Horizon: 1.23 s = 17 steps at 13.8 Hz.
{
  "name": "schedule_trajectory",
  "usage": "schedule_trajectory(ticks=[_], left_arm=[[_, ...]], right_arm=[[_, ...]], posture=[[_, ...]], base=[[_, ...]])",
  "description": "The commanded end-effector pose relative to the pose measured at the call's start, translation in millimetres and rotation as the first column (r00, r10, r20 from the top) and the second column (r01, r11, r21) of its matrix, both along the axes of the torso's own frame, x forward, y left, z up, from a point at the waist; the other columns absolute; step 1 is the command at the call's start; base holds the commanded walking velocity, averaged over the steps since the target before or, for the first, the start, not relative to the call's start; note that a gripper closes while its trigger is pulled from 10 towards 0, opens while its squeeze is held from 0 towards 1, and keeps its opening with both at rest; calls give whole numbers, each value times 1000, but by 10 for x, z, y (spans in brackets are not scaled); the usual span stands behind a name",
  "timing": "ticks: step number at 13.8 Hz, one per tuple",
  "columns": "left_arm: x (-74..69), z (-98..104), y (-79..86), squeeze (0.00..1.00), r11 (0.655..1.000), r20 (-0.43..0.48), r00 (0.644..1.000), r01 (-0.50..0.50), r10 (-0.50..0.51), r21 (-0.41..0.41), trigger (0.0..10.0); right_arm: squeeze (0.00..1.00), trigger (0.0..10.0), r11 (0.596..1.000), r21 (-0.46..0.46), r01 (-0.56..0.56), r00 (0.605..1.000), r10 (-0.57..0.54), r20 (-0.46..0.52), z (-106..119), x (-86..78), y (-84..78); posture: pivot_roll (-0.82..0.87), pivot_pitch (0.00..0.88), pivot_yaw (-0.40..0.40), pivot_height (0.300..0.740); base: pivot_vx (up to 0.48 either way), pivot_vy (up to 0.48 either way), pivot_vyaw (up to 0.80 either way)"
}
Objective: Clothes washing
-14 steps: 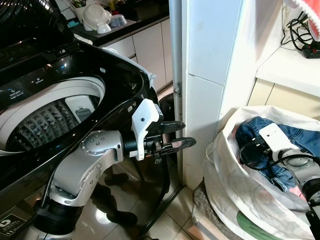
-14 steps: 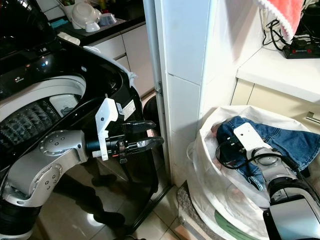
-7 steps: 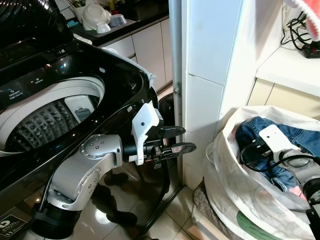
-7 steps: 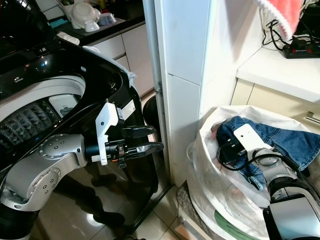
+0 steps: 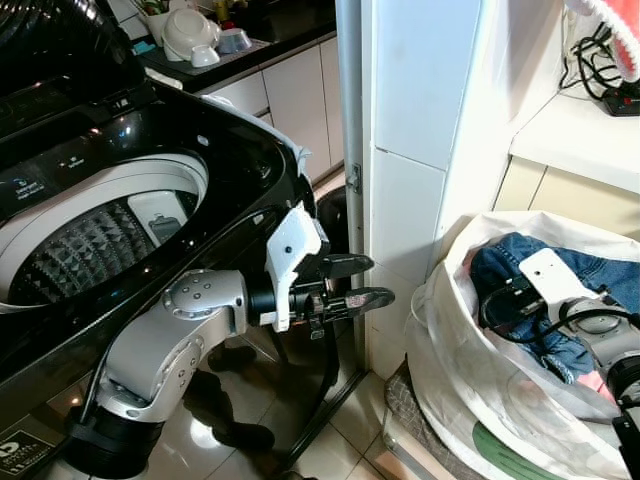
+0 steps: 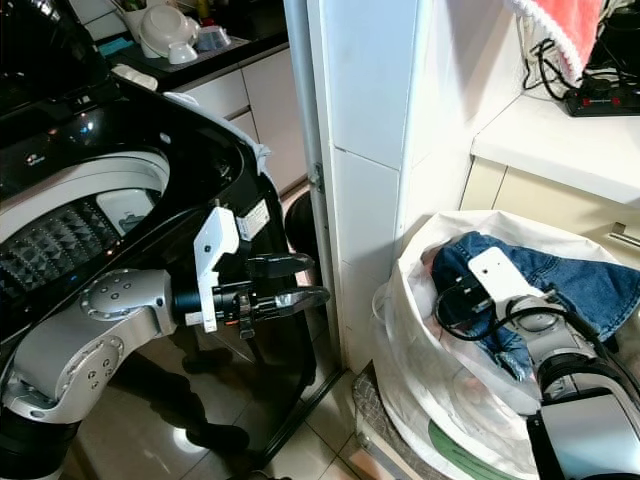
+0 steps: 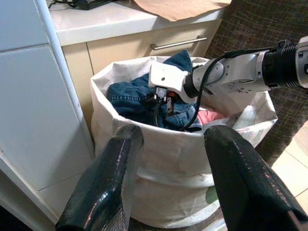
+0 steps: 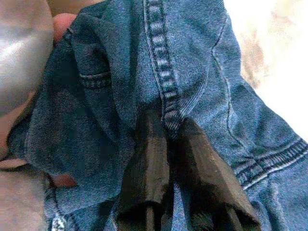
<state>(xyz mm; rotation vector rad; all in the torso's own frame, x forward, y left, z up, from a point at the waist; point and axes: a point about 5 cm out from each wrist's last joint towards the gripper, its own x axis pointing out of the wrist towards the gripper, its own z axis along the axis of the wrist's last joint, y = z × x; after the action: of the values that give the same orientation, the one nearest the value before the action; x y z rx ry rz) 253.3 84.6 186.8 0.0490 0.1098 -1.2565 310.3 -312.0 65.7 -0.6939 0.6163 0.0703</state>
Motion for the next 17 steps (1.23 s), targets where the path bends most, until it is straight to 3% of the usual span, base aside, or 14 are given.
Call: schedule_trajectory(ticks=[1,7,11,12,14,15,16,17], left_arm=[[8,25,8,0,1000,6,1000,-1,1,6,10000],[43,24,-6,0,1000,23,999,-28,28,-3,10000],[70,86,-7,0,996,70,994,-76,79,-44,10000],[82,153,-52,0,993,119,988,-92,100,-78,10000],[104,209,-76,0,989,162,979,-111,126,-102,10000],[136,294,-123,0,981,201,967,-128,156,-148,10000],[155,411,-189,0,967,216,961,-124,173,-222,10000],[159,472,-221,941,957,214,961,-118,178,-263,10000]], right_arm=[[0,0,1000,8,-14,1000,14,24,81,69,22],[0,0,993,72,-89,996,87,31,214,91,-28],[0,0,943,182,-280,957,259,131,631,83,-146],[0,0,828,317,-463,879,381,288,1153,-30,-31],[0,0,750,369,-549,830,437,347,1409,-131,92],[0,0,644,414,-644,762,493,419,1701,-244,258],[0,0,500,451,-739,674,545,500,1977,-363,445],[0,0,427,462,-777,628,558,542,2092,-411,523]], posture=[[-20,0,145,740],[-36,0,121,740],[-63,0,118,740],[-82,0,121,740],[-90,0,121,740],[-101,0,117,740],[-106,0,115,740],[-107,0,114,740]], base=[[0,0,0],[0,0,0],[0,0,0],[0,0,0],[0,0,0],[0,0,0],[0,0,0],[0,0,0]])
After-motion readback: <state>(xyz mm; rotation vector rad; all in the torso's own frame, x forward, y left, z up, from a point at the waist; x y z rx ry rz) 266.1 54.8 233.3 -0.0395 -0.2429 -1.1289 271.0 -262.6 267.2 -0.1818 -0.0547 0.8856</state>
